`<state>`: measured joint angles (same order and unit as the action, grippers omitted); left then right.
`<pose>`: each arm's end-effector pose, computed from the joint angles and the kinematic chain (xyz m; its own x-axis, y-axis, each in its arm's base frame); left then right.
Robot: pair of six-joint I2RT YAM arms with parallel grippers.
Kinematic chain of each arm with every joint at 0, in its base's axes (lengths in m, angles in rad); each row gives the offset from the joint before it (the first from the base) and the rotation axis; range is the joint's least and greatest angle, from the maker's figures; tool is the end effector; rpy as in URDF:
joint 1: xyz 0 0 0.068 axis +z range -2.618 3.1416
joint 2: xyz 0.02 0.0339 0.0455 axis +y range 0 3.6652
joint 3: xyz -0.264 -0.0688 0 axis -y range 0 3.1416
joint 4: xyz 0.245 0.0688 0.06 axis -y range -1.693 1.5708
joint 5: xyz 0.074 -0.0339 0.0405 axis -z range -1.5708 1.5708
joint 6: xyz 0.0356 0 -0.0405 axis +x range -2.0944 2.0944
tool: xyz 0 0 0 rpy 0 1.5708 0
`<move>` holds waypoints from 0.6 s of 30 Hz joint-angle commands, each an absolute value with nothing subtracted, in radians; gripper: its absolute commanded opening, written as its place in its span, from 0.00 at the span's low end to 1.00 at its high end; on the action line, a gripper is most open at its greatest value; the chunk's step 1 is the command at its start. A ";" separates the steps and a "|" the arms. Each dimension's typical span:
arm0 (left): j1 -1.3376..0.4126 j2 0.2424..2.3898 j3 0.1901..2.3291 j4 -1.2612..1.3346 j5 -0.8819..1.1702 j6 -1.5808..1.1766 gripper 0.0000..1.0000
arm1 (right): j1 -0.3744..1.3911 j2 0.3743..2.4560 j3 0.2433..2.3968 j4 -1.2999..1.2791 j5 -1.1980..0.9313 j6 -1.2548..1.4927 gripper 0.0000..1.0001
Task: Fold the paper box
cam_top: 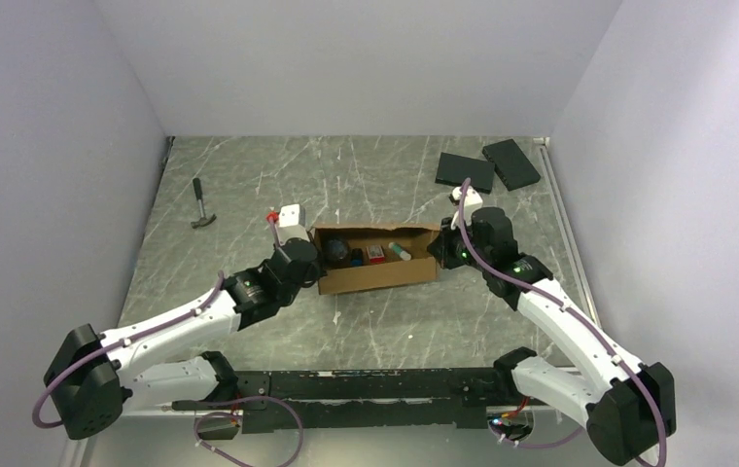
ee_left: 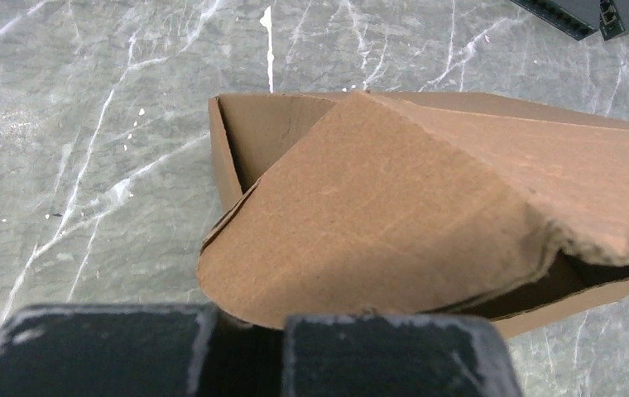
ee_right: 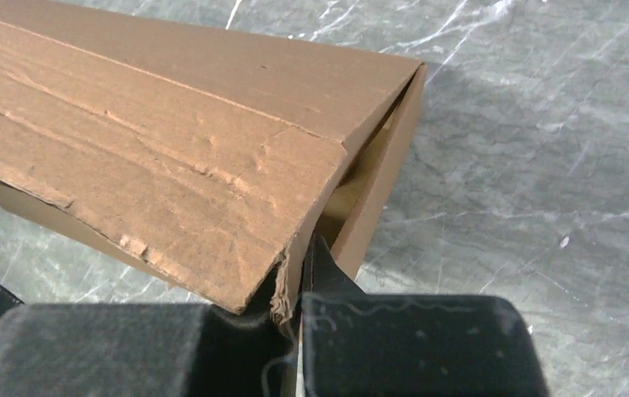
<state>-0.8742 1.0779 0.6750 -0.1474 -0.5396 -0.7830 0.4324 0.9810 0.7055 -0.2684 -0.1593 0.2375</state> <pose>0.1636 -0.1671 0.2505 -0.5038 -0.3409 -0.7937 0.0306 0.9112 -0.4108 0.1962 0.0968 0.2675 -0.5830 -0.0132 -0.8124 -0.4114 0.8670 0.2811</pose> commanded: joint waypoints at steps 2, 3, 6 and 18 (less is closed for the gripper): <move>-0.896 1.035 0.679 -0.148 -0.510 -0.766 0.00 | 0.439 0.967 0.686 -0.351 -0.259 0.219 0.00; -0.897 1.031 0.680 -0.150 -0.505 -0.763 0.00 | 0.439 0.963 0.685 -0.353 -0.268 0.215 0.00; -0.905 1.019 0.675 -0.153 -0.487 -0.753 0.00 | 0.439 0.951 0.681 -0.364 -0.302 0.194 0.01; -0.939 0.985 0.656 -0.208 -0.430 -0.744 0.00 | 0.419 0.876 0.687 -0.415 -0.379 0.125 0.27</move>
